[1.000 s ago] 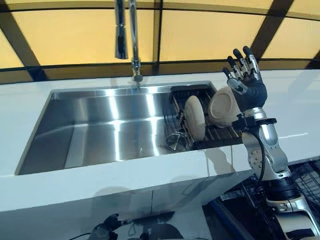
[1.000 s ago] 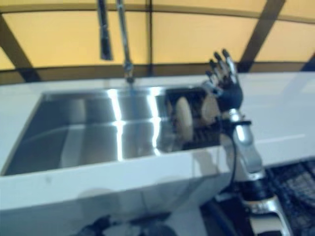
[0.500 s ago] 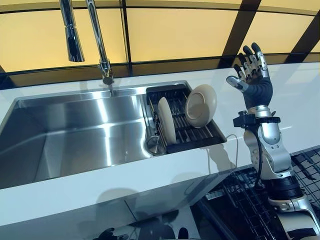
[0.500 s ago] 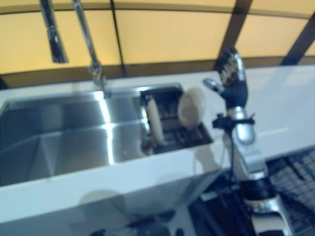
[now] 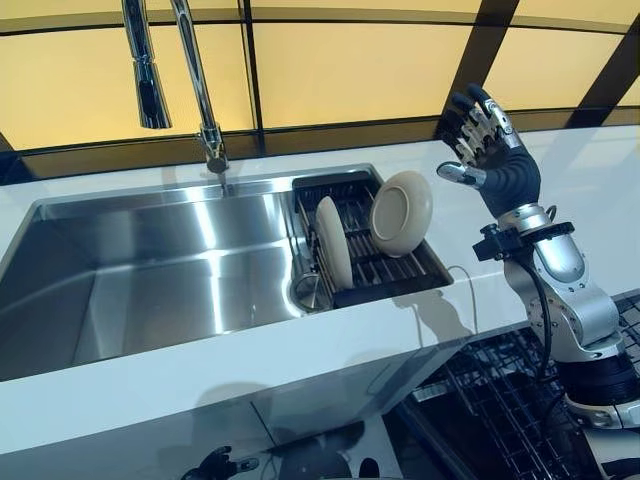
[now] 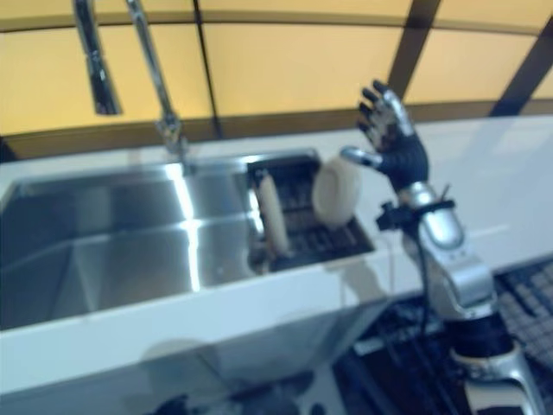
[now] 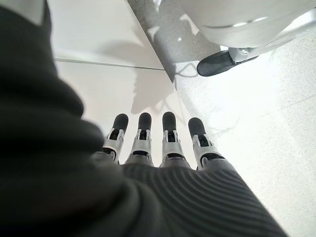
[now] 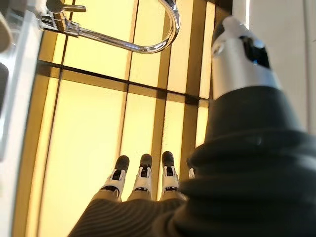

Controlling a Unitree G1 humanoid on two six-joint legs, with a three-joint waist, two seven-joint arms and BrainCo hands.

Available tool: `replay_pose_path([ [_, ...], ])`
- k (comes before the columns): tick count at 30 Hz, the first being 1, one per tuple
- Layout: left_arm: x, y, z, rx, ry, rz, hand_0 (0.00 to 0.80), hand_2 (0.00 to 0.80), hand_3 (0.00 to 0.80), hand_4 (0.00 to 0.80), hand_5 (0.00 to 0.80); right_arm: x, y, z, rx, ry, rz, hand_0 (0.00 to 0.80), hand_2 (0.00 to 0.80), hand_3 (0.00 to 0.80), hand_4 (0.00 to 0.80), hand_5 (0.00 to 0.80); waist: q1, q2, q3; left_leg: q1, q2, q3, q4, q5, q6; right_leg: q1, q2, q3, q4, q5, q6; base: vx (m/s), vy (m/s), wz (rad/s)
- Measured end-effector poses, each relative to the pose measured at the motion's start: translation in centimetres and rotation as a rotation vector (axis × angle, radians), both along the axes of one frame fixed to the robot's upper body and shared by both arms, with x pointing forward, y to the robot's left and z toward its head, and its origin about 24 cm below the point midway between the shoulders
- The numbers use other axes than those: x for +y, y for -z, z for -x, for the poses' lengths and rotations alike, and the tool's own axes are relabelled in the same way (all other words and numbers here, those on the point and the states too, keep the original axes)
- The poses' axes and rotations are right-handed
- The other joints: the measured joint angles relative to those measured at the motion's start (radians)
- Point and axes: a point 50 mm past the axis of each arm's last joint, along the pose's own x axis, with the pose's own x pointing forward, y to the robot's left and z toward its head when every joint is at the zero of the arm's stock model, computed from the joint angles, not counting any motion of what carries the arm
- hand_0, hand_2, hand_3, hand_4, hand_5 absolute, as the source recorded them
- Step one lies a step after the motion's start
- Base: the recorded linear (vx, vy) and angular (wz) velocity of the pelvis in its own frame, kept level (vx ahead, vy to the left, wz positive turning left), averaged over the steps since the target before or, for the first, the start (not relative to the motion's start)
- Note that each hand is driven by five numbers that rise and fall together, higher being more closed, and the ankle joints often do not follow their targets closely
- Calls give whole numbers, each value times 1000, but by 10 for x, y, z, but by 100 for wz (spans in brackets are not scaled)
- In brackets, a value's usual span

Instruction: Take plates into dishwasher

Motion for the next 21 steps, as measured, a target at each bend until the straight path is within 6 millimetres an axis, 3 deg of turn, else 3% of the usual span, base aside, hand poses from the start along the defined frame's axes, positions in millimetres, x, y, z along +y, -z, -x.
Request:
replay_pose_path([
  [7, 1, 0, -3, 7, -1, -5, 0, 0, 0, 0, 0, -16, 12, -19, 139, 91, -65, 0, 0, 0, 0, 0, 4, -10, 5, 2, -2, -3, 5, 4, -4, 7, 0, -8, 0, 1, -2, 19, -5, 3],
  [21, 2, -1, -4, 45, 37, -12, 0, 0, 0, 0, 0, -42, -18, -56, 174, 307, -90, 0, 0, 0, 0, 0, 27, -23, 9, 17, -1, -8, 5, 3, -4, 28, -1, -22, -1, -4, 2, 11, 4, 2],
])
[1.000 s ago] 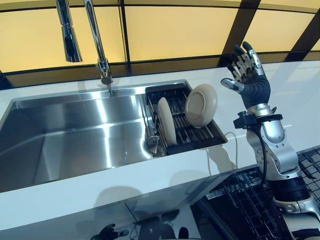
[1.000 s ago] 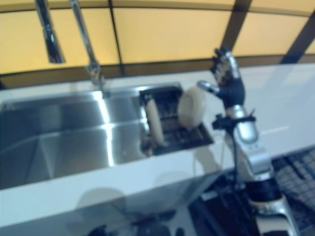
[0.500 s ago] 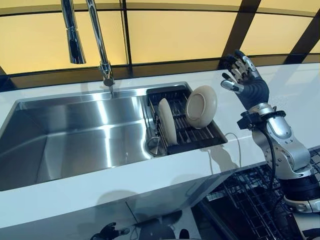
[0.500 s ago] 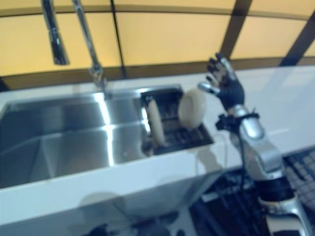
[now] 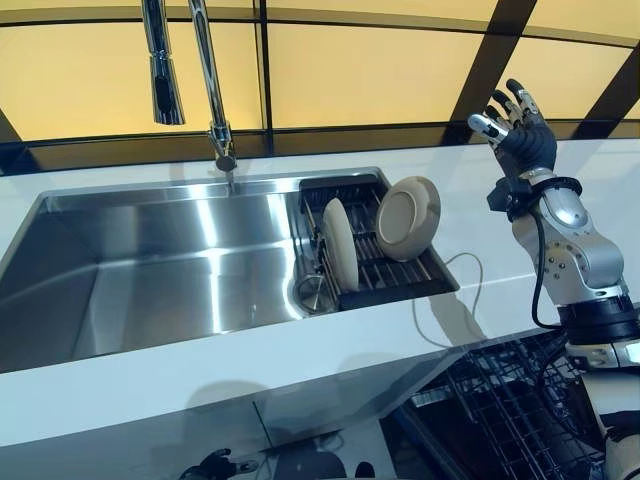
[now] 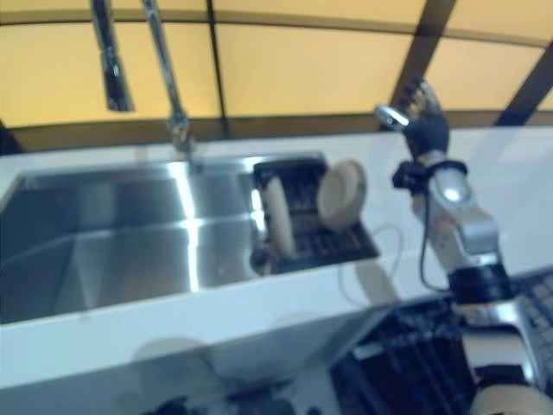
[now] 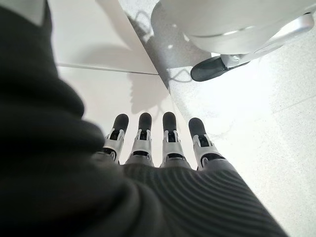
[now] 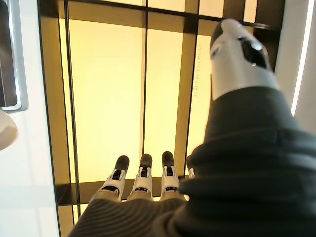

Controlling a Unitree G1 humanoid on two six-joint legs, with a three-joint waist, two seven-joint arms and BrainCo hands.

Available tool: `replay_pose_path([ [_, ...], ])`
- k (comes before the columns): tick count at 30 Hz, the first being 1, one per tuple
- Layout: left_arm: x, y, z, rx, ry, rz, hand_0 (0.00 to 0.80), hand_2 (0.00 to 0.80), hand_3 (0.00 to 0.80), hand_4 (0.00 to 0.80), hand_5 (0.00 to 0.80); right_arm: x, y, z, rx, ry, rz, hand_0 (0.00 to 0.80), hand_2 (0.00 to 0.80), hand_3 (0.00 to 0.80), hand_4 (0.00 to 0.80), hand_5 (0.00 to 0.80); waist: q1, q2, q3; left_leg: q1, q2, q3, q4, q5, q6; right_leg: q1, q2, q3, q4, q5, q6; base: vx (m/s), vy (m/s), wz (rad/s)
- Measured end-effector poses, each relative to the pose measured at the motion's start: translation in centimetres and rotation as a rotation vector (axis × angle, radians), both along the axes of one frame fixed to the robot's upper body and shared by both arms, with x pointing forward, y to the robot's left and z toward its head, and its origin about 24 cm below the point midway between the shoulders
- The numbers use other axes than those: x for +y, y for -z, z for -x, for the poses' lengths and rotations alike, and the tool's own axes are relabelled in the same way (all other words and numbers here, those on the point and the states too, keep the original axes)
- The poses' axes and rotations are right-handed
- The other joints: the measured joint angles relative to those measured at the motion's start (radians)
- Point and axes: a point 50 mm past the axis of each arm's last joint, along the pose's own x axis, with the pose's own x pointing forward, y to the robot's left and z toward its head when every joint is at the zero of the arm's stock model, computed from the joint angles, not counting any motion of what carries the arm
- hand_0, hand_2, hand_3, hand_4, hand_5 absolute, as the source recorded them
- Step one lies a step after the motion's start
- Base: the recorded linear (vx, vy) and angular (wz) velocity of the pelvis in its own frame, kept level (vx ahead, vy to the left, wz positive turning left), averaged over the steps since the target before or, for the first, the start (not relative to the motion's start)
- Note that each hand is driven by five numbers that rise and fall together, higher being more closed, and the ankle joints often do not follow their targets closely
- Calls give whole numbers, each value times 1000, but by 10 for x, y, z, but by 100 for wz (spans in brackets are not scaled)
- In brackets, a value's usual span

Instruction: Take plates into dishwasher

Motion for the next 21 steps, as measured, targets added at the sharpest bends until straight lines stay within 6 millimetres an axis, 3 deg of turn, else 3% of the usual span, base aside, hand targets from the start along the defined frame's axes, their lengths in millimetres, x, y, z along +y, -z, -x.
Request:
replay_pose_path([
  [7, 1, -1, -2, 5, 22, -5, 0, 0, 0, 0, 0, -10, 4, -17, 134, 37, 7, 0, 0, 0, 0, 0, 12, 0, 0, 2, 0, -13, 1, 0, 0, 10, 0, -11, -1, -1, -5, 4, 1, 5],
  [21, 0, -2, -5, 8, 41, -7, 0, 0, 0, 0, 0, -27, 49, -25, 426, -4, 35, 0, 0, 0, 0, 0, 57, 0, -6, 1, 0, -17, 2, 1, 0, 12, 0, -15, -1, -2, -6, 0, 0, 0],
])
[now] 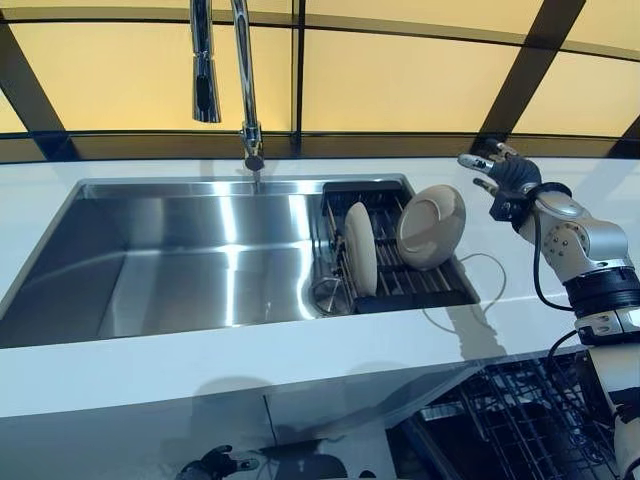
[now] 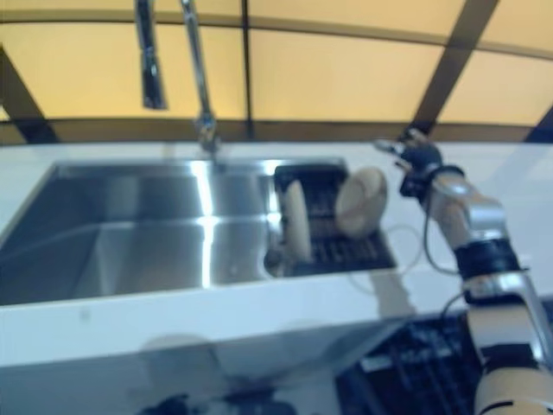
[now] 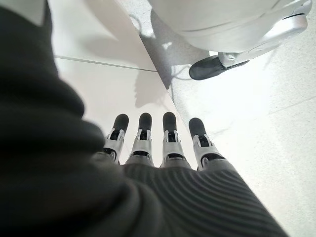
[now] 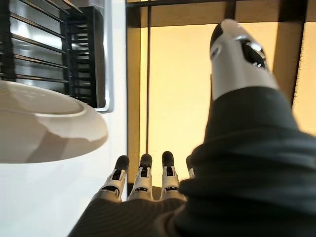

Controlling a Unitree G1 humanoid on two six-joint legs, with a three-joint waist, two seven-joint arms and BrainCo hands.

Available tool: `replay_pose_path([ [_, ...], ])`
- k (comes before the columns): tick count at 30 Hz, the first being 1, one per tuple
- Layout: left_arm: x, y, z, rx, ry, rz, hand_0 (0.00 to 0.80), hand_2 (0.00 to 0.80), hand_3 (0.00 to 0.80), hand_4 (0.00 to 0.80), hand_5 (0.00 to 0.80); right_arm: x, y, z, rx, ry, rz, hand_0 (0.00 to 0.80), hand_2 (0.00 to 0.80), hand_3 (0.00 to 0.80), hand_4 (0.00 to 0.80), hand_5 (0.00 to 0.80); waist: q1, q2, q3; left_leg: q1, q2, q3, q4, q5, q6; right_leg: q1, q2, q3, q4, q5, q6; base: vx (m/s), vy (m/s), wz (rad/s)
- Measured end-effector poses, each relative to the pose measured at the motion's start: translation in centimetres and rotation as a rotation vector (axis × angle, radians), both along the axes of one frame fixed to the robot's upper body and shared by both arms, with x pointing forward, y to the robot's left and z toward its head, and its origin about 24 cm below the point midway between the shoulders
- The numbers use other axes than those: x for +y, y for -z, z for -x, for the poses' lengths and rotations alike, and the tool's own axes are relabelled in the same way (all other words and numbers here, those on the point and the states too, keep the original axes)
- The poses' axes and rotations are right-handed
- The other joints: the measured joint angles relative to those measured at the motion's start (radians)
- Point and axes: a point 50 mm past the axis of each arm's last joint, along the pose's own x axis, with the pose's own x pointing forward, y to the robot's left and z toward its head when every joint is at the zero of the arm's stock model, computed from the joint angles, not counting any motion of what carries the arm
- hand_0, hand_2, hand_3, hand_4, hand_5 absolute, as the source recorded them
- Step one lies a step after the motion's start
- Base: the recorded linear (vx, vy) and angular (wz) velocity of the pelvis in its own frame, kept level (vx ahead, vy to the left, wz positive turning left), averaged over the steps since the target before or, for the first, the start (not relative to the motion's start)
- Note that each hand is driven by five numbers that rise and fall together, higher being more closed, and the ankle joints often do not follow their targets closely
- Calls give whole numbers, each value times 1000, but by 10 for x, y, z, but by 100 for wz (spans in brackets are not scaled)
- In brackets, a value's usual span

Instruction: Take plates into dishwasher

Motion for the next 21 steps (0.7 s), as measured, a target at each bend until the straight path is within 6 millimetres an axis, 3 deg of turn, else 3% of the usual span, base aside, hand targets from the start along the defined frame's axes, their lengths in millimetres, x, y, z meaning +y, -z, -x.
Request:
replay_pose_path([
  [11, -3, 1, 2, 8, 26, 1, 0, 0, 0, 0, 0, -22, 28, 1, 143, 100, -24, 0, 0, 0, 0, 0, 4, 11, -37, -1, 0, -1, 0, 0, 0, 0, 0, -2, -1, -1, -1, 0, 0, 0],
  [21, -2, 1, 3, 11, 25, 1, 0, 0, 0, 0, 0, -32, 36, 3, 208, 97, -27, 0, 0, 0, 0, 0, 3, 16, -39, -1, 1, -2, 0, 0, 0, 0, 0, -4, -2, -1, -1, 0, 0, 0],
])
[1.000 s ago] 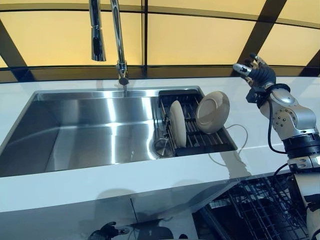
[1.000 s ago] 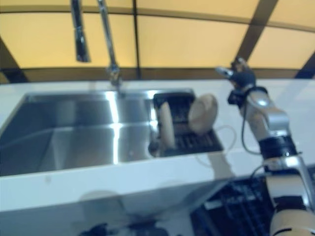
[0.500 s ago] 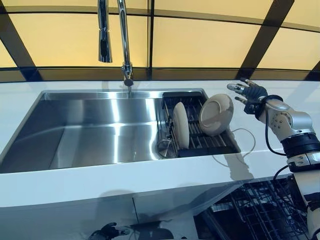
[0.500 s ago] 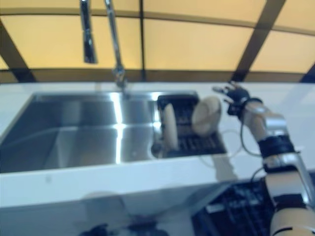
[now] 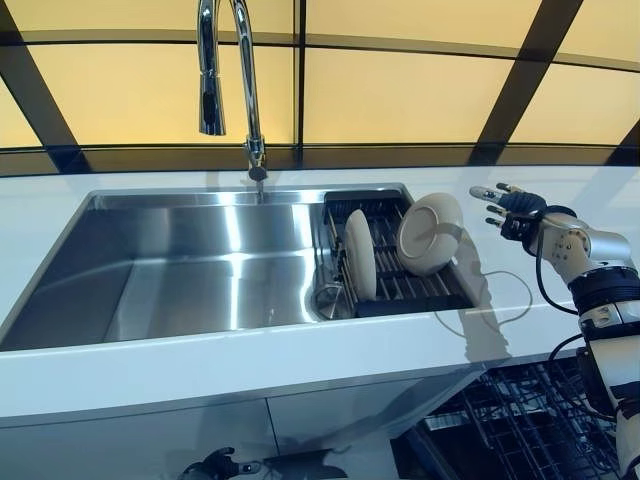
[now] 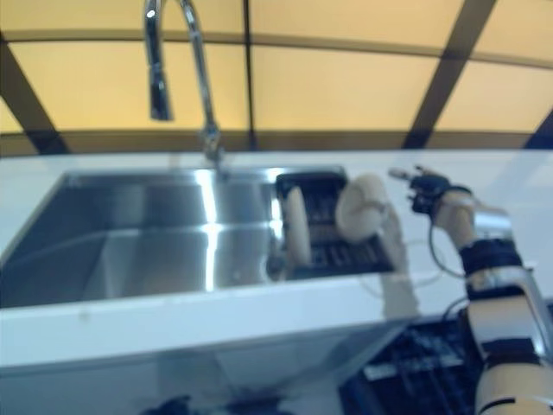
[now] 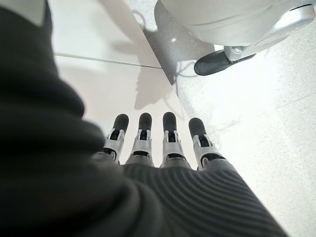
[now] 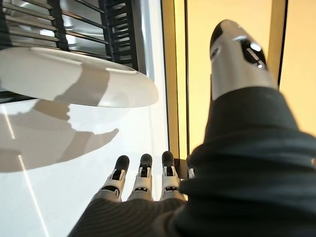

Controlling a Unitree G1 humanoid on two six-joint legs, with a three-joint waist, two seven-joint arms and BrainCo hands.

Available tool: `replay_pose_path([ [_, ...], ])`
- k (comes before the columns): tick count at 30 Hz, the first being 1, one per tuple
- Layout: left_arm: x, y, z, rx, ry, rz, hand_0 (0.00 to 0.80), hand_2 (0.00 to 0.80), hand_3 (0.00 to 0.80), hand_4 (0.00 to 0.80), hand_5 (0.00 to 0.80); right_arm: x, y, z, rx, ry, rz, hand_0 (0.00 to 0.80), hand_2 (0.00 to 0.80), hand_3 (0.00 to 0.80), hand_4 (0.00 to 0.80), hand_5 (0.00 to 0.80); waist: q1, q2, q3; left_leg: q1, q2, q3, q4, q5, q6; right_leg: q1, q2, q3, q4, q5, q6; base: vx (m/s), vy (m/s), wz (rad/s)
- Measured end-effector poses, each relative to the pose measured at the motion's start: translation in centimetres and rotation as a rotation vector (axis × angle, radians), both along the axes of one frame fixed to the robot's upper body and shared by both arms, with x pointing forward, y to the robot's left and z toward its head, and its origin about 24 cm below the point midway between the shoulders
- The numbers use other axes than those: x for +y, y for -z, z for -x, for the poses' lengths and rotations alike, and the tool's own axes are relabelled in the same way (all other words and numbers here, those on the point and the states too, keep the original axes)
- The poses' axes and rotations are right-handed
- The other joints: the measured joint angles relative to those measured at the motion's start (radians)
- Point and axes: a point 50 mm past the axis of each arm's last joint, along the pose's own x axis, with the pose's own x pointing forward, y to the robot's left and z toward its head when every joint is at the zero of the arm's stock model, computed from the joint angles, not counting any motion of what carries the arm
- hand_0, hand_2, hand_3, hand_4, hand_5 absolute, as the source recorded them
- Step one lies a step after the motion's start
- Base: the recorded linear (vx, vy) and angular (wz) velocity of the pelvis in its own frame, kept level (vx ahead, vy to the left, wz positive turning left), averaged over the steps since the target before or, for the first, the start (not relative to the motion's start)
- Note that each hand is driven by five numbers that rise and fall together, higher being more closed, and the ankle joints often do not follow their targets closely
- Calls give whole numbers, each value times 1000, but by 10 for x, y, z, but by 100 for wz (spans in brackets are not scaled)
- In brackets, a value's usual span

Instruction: Take plates into dishwasher

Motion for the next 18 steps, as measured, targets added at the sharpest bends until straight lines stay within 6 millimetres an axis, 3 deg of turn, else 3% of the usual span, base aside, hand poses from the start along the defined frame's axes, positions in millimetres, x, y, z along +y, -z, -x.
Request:
replay_pose_path([
  [18, 0, 0, 1, 3, 1, 4, 0, 0, 0, 0, 0, 1, 5, 1, 32, -101, -15, 0, 0, 0, 0, 0, 2, 12, 7, -2, 1, -1, 0, 0, 0, 0, 0, -5, -1, -2, 0, 0, 0, 0],
])
